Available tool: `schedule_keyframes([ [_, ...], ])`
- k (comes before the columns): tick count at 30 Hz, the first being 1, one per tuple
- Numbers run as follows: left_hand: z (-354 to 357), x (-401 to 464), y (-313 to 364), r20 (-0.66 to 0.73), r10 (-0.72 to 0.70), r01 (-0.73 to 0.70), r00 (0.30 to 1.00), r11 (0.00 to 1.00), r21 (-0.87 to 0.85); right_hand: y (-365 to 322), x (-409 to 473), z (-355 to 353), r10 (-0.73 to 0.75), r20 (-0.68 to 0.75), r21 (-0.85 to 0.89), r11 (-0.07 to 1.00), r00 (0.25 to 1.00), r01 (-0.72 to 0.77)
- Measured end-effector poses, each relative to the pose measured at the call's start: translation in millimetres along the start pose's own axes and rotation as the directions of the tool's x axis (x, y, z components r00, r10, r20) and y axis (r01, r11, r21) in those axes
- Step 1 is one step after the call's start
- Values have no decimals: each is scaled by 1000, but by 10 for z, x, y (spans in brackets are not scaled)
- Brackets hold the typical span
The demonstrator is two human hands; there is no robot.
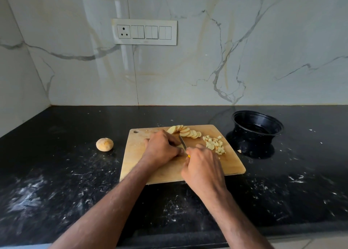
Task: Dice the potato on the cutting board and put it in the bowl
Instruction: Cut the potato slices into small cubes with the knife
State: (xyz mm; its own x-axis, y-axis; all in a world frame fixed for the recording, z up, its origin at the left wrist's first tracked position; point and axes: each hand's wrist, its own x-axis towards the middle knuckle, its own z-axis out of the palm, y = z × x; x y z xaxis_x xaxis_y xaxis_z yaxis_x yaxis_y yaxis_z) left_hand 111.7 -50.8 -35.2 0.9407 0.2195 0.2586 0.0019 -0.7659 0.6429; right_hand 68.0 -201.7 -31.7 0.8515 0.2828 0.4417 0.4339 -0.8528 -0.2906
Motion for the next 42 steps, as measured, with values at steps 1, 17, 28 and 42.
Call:
schedule_keyframes([
  [1,9,7,5,-3,-15,15,1000,1000,5,5,-3,9,-8,9,2,1000,1000,8],
  [17,-20,-66,61,1,-36,36,999,999,-12,135,-358,-136,-3,56,-17,1000,998,4],
  [28,-104,-123,8,4,51,-51,999,995,-80,158,-274,-161,69,-72,87,994,995,-62],
  [42,-75,-90,43,11,-27,27,1000,998,-57,-7,7,6,9,-56,65,998,998,-5],
])
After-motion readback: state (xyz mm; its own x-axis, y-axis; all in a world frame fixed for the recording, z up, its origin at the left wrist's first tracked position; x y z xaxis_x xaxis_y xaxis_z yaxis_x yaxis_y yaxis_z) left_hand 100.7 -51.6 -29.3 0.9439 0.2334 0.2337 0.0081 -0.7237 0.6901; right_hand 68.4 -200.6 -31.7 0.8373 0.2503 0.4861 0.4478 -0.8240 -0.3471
